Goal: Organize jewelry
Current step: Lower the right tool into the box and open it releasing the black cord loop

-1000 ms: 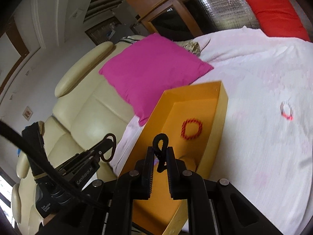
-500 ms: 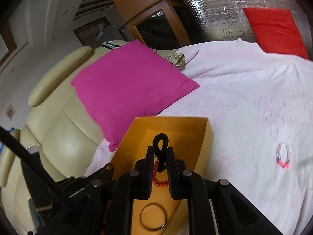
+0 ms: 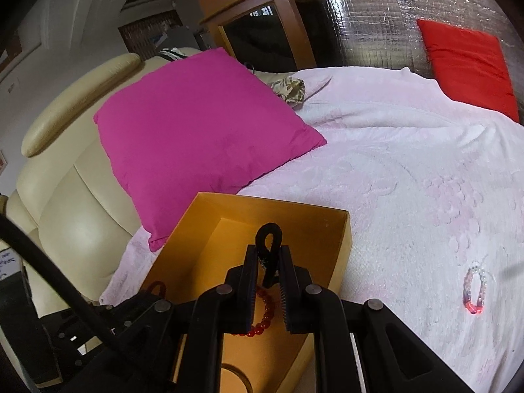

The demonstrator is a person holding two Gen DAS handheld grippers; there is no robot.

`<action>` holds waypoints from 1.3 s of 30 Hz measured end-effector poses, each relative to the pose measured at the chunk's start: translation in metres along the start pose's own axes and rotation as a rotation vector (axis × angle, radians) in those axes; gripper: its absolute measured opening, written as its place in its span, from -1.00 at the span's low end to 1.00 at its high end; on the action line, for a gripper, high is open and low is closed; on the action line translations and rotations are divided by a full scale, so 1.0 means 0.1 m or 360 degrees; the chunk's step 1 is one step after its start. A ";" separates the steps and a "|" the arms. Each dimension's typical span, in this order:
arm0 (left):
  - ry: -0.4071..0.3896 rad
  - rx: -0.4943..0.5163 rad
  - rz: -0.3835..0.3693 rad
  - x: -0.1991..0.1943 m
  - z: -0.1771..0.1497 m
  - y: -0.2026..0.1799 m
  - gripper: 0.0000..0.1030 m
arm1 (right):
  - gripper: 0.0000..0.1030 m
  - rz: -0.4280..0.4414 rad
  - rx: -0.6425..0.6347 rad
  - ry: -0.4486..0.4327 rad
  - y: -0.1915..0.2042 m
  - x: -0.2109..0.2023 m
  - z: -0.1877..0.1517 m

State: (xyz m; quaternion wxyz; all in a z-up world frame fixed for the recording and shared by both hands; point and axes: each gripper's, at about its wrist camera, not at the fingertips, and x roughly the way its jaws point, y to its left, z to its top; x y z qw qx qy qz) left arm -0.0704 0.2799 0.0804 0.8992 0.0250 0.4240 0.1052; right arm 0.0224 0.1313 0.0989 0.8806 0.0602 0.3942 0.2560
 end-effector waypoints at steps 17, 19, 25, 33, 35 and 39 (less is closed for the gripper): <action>-0.0084 0.0036 0.0046 -0.15 -0.01 -0.07 -0.03 | -0.43 -0.0055 0.0028 -0.0003 -0.07 -0.05 0.01; -0.0101 0.0035 0.0052 -0.20 0.00 -0.07 0.00 | -0.43 -0.0046 0.0040 -0.0011 -0.08 -0.10 0.01; -0.0174 0.0026 0.0065 -0.46 0.03 -0.12 0.23 | -0.43 0.0014 0.0066 -0.0046 -0.10 -0.29 0.02; -0.0272 0.0061 0.0125 -0.85 0.01 -0.19 0.49 | -0.40 0.0239 0.0104 -0.0112 -0.14 -0.72 0.02; -0.0279 0.0061 0.0151 -0.92 -0.02 -0.17 0.50 | -0.11 0.0332 0.0179 -0.0129 -0.21 -0.85 0.04; -0.0269 0.0024 0.0163 -1.00 -0.09 -0.13 0.50 | 0.00 0.0356 0.0228 -0.0187 -0.24 -0.98 0.12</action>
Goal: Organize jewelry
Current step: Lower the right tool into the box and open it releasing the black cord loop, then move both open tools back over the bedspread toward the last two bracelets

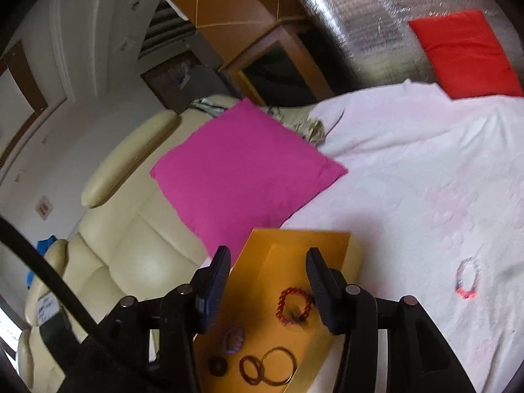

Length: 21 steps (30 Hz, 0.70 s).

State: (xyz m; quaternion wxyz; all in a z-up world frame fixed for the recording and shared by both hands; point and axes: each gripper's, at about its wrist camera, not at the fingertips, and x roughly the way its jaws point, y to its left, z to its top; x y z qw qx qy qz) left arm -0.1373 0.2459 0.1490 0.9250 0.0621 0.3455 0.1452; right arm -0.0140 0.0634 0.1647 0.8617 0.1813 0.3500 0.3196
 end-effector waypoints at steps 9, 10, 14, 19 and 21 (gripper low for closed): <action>0.0060 -0.0035 0.0047 -0.03 -0.17 0.15 0.50 | 0.00 -0.0045 -0.0011 0.0098 -0.04 -0.01 -0.09; 0.0063 -0.0052 0.0048 -0.04 -0.18 0.19 0.50 | 0.00 -0.0068 -0.0024 0.0101 -0.07 -0.04 -0.10; 0.0014 -0.0083 0.0036 -0.16 -0.18 0.25 0.50 | 0.01 -0.0185 -0.0073 0.0070 -0.25 -0.32 -0.14; -0.0092 -0.0124 0.0026 -0.38 -0.06 0.20 0.66 | 0.02 -0.0337 -0.0140 -0.0001 -0.49 -0.79 -0.14; -0.0166 -0.0113 0.0026 -0.51 0.01 0.12 0.69 | 0.14 -0.0378 -0.0162 -0.0038 -0.55 -0.98 -0.13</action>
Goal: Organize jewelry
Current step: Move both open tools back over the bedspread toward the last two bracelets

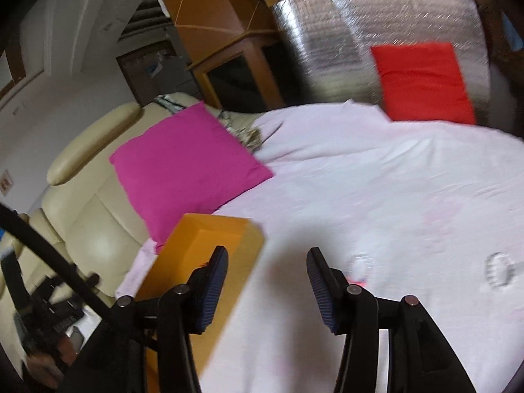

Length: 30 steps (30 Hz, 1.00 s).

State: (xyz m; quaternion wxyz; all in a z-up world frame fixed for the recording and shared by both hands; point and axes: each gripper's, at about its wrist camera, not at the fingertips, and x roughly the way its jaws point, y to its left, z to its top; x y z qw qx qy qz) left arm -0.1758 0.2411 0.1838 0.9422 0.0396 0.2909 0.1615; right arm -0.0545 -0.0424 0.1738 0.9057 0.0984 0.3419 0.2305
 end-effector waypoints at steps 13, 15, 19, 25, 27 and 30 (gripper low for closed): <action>-0.0351 0.0202 -0.0054 -0.65 0.54 -1.06 0.89 | 0.54 -0.0326 -0.0018 -0.0628 -0.68 -1.34 -0.03; -0.0378 0.0190 -0.0114 -0.70 0.61 -1.26 0.89 | 0.67 -0.0377 0.0016 -0.0743 -0.78 -1.52 -0.05; -0.0424 0.0177 -0.0210 -0.73 0.73 -1.71 0.89 | 0.82 -0.0471 0.0124 -0.0921 -1.03 -1.79 -0.12; -0.0489 0.0166 -0.0333 -0.64 0.78 -2.45 0.90 | 0.83 -0.0532 0.0419 -0.0920 -1.74 -1.84 -0.27; -0.0485 0.0167 -0.0359 -0.58 0.76 -2.63 0.90 | 0.83 -0.0537 0.0514 -0.0875 -1.99 -1.84 -0.34; -0.0446 0.0201 -0.0407 -0.43 0.68 -2.99 0.90 | 0.82 -0.0551 0.0633 -0.0753 -2.36 -1.76 -0.32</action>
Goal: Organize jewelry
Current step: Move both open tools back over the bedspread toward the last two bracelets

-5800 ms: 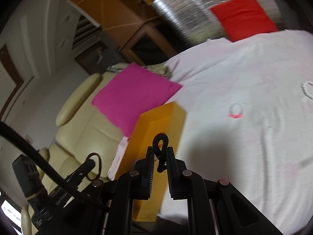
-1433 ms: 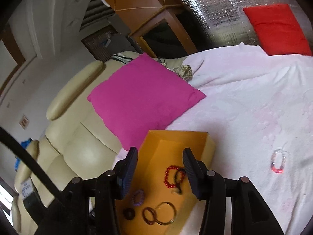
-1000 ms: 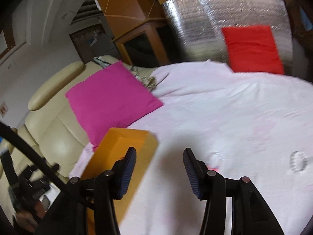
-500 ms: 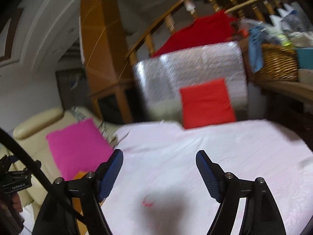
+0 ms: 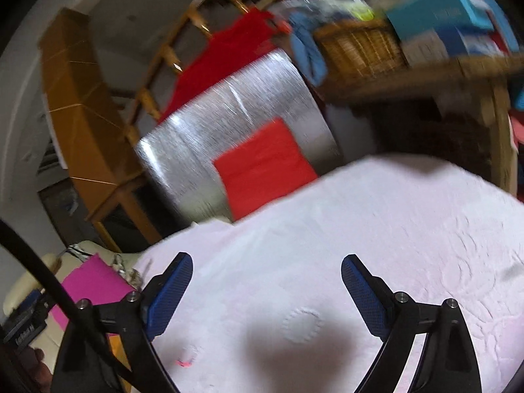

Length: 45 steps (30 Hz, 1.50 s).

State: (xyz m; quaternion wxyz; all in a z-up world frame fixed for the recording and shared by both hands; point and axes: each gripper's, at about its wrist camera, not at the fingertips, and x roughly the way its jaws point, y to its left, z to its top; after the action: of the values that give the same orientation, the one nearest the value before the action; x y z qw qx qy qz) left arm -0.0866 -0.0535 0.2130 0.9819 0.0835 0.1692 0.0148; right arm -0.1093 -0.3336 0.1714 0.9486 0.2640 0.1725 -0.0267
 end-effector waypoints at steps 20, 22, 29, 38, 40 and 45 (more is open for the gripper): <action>0.0440 0.0102 -0.0069 0.85 -0.67 0.07 0.90 | 0.37 -0.0112 0.0371 0.0347 -0.82 0.47 -0.02; 0.0484 0.0082 -0.0040 0.91 -0.73 0.14 0.90 | 0.35 -0.0111 0.0354 0.0387 -0.74 0.51 -0.08; 0.0522 0.0046 0.0018 0.92 -0.78 0.26 0.90 | 0.24 -0.0105 0.0288 0.0520 -0.46 0.75 -0.30; 0.0498 -0.0014 0.0031 0.95 -0.71 0.43 0.90 | 0.24 -0.0186 0.0179 0.0614 -0.28 1.08 -0.46; 0.0501 -0.0017 0.0034 0.96 -0.71 0.45 0.90 | 0.24 -0.0209 0.0180 0.0629 -0.29 1.14 -0.48; 0.0518 -0.0013 0.0040 1.02 -0.73 0.45 0.90 | 0.21 -0.0245 0.0141 0.0662 -0.28 1.30 -0.51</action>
State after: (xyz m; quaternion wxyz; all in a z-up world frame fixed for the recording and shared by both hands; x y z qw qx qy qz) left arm -0.0150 0.0084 0.1192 0.9416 0.0782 0.3249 0.0409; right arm -0.0067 -0.3268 0.0724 0.8753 0.2911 0.3827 -0.0515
